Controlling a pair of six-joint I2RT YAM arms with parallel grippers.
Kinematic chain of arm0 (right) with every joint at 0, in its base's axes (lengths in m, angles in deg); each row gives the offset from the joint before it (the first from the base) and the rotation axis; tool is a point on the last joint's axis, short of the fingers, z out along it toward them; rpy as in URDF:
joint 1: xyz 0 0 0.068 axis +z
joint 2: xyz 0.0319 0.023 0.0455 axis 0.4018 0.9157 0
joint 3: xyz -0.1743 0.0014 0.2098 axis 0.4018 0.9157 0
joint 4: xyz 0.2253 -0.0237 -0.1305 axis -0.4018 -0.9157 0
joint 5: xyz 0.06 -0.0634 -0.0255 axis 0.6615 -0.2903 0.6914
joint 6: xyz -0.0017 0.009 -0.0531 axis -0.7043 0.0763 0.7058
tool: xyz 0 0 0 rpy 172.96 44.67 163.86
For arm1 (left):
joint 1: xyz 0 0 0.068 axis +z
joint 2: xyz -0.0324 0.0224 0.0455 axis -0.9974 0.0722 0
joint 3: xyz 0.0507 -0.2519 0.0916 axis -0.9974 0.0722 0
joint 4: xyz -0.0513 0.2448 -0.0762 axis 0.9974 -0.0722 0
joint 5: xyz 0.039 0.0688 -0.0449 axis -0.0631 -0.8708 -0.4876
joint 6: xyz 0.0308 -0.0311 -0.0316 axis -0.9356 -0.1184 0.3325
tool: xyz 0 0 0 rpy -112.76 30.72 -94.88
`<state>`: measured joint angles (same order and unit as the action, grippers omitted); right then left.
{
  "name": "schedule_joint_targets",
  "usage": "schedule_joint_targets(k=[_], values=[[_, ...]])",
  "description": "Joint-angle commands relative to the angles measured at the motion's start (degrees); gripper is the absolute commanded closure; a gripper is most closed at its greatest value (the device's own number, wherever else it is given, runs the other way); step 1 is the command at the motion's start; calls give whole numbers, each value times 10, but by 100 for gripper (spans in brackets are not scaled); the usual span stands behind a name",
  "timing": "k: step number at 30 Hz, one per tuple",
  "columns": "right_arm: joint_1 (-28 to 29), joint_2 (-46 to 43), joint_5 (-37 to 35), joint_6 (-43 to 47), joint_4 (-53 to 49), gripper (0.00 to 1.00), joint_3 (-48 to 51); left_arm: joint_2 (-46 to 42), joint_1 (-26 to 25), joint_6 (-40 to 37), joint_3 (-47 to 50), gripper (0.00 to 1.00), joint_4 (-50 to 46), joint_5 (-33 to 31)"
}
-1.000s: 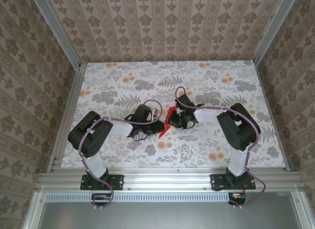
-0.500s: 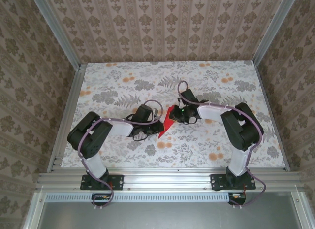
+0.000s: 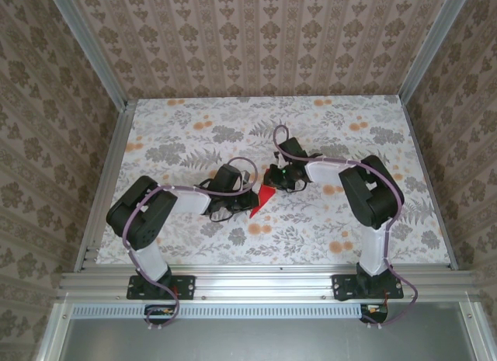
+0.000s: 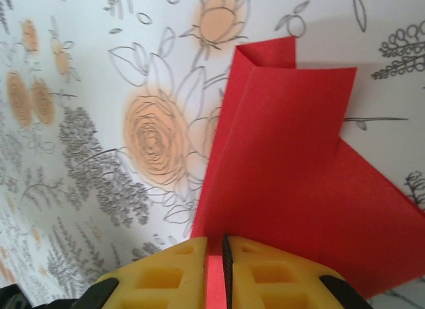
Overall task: Fold a paper plane with a square sheet of paper (pick it up from the middle)
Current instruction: Fold the wing for the fifth time at the center of the table.
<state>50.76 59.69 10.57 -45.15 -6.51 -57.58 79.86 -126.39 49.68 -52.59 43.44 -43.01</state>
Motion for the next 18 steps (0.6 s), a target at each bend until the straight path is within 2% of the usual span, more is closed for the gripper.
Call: schedule_joint_targets(k=[1,9,14,18], values=[[-4,14,11,11,-8,83,-9,-6,0,-16,2,88,-61,-12],[-4,13,19,-8,15,83,9,-28,2,19,-12,82,20,19],[-4,14,25,-16,22,83,10,-6,2,25,-25,82,37,-6],[-4,13,27,-17,22,83,9,25,1,36,-32,82,62,5]])
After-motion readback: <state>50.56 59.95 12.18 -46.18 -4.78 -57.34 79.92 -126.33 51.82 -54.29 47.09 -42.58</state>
